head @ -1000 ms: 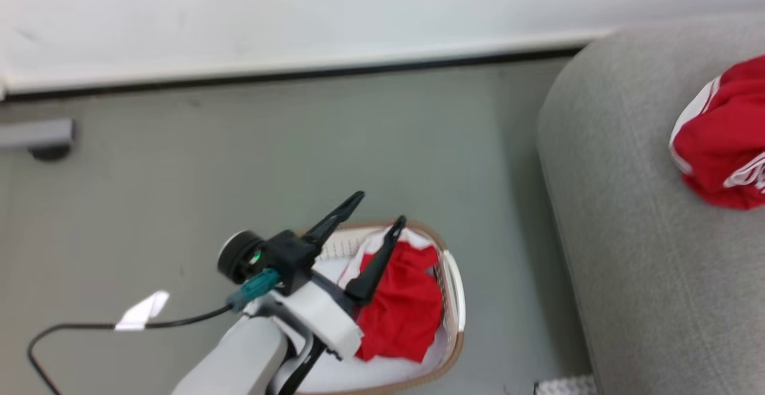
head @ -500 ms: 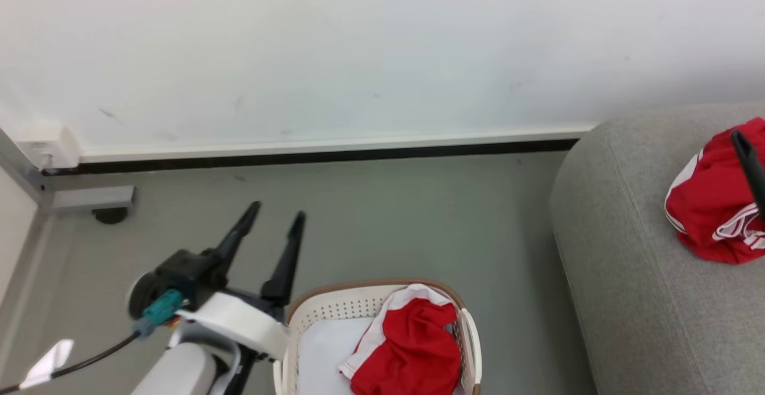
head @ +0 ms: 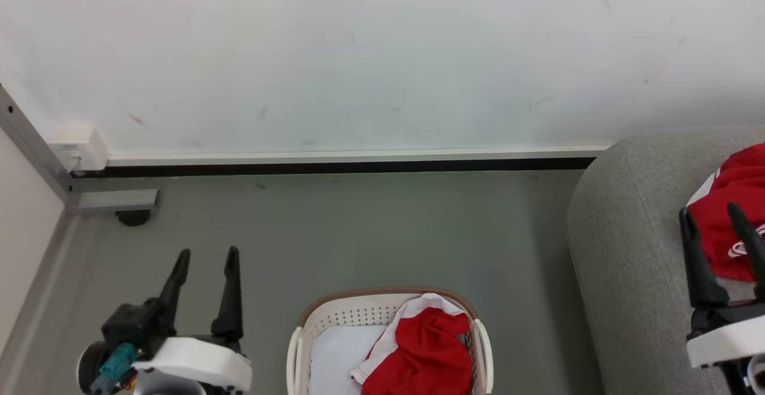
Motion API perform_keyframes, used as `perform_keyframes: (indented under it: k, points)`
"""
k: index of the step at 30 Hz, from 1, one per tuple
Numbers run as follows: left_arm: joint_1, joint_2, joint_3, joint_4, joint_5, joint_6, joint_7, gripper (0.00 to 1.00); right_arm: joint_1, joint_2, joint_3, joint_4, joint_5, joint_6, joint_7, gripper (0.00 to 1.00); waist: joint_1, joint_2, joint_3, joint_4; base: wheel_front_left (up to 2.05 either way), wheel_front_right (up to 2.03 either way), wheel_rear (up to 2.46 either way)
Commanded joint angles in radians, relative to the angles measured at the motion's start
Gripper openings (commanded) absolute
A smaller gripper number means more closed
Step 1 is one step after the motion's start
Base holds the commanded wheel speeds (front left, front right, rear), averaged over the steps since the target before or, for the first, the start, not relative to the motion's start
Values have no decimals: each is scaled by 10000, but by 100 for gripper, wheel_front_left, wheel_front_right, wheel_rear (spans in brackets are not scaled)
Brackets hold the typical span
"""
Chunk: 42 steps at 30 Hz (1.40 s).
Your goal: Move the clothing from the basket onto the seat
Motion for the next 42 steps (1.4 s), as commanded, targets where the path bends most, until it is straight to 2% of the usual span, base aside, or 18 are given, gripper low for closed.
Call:
perform_keyframes:
  k: [1,7,14,25,42]
  points:
    - [221,-141,189,-153,144,27,-4,100,457,362,-254,-199,-218,-22,-135,100,2,0,80,-19,0,0,0]
    - [755,-675,1085,-548,821,-181,-4,100,1491,1716,-791,-497,-1129,-22,-335,100,2,0,258,-180,0,0,0]
    - [1161,-1308,1847,-604,1560,-756,-5,100,1795,2483,-905,-510,-1874,-22,-338,100,2,0,282,-331,0,0,0]
    - [1147,-1907,2543,-331,2217,-1571,-5,100,1631,2585,-805,-481,-2167,-22,-342,100,2,0,229,-406,0,0,0]
    - [978,-2195,2976,-87,2635,-2101,-5,100,1569,2481,-563,-333,-2023,-22,-344,100,2,0,257,-460,0,0,0]
